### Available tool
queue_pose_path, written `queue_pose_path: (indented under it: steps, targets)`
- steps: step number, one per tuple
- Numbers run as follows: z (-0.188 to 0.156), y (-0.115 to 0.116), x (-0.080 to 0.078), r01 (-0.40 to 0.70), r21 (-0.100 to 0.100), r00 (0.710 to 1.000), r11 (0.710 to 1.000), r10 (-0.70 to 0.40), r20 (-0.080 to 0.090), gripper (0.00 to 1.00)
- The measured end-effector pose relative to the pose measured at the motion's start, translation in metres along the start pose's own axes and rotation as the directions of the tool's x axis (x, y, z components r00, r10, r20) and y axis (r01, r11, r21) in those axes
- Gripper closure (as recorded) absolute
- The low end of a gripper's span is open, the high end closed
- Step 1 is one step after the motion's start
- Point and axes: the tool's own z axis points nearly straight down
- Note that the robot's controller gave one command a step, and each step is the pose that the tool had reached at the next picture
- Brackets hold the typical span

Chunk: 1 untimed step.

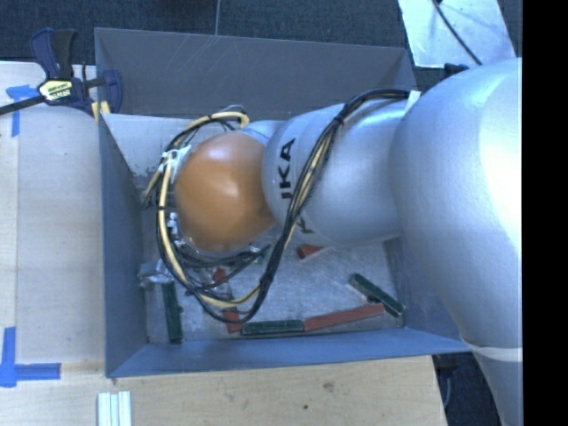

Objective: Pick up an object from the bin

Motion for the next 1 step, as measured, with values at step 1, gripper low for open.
queue_pose_path:
  steps: [1]
  targets:
    - [-0.0025,0.0,-0.0018,-0.002,0.001,1.0,1.0,0.002,0.003,1.0]
